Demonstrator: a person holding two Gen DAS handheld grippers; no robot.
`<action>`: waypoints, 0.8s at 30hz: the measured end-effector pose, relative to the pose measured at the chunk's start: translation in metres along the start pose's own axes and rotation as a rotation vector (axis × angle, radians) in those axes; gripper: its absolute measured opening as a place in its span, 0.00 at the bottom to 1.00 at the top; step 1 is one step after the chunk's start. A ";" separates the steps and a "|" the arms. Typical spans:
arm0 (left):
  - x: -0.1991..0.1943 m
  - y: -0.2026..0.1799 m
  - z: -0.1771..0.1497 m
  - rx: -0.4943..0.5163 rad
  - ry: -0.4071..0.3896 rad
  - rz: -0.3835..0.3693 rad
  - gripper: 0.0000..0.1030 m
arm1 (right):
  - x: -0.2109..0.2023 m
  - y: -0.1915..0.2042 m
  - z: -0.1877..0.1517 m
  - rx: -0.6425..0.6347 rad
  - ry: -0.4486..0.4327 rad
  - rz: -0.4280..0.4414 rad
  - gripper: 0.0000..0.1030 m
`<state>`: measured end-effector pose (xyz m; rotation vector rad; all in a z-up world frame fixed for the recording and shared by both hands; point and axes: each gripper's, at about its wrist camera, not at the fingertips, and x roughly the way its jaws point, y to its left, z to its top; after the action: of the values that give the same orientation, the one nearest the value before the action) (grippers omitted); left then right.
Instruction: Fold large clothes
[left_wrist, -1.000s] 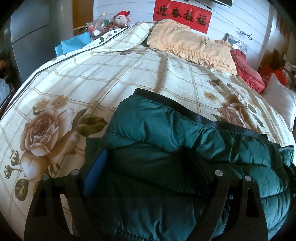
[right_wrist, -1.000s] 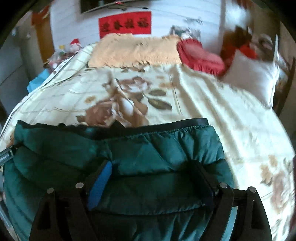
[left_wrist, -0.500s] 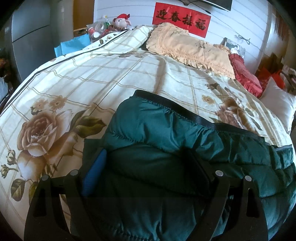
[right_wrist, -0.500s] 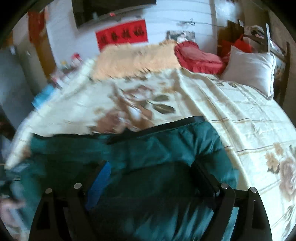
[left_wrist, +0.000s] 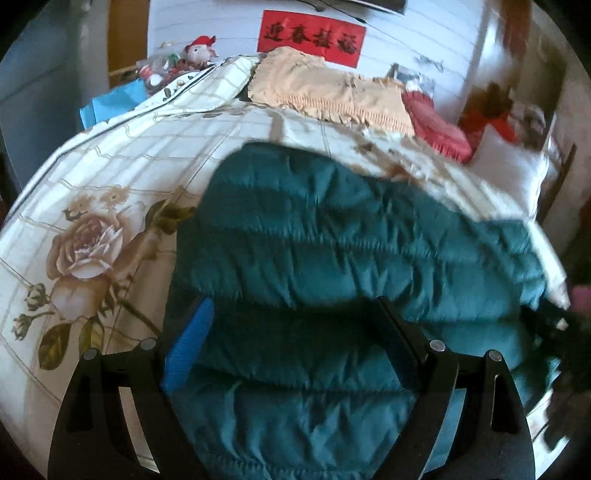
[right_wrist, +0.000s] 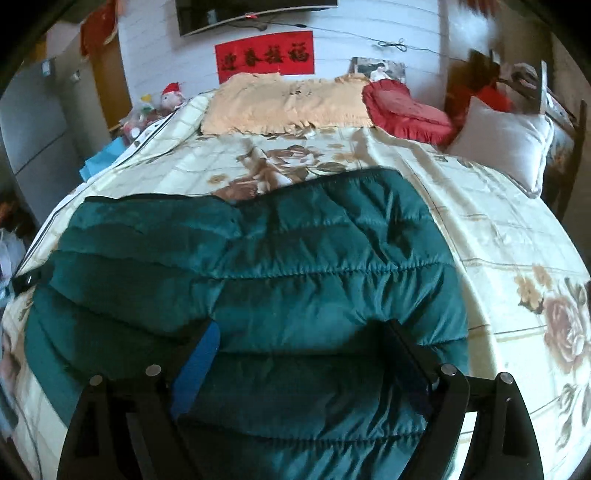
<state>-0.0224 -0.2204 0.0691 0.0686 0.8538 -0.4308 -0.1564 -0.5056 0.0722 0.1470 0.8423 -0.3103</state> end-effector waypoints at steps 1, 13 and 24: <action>0.002 -0.004 -0.003 0.019 -0.006 0.016 0.85 | 0.003 0.003 -0.002 -0.016 0.004 -0.014 0.86; 0.006 0.000 -0.008 0.023 0.010 0.021 0.85 | -0.066 0.017 -0.016 -0.033 -0.029 -0.001 0.87; 0.006 -0.006 -0.012 0.029 0.000 0.049 0.85 | -0.034 0.017 -0.054 -0.030 0.027 -0.032 0.88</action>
<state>-0.0298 -0.2250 0.0572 0.1161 0.8447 -0.3977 -0.2105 -0.4691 0.0629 0.1099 0.8761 -0.3266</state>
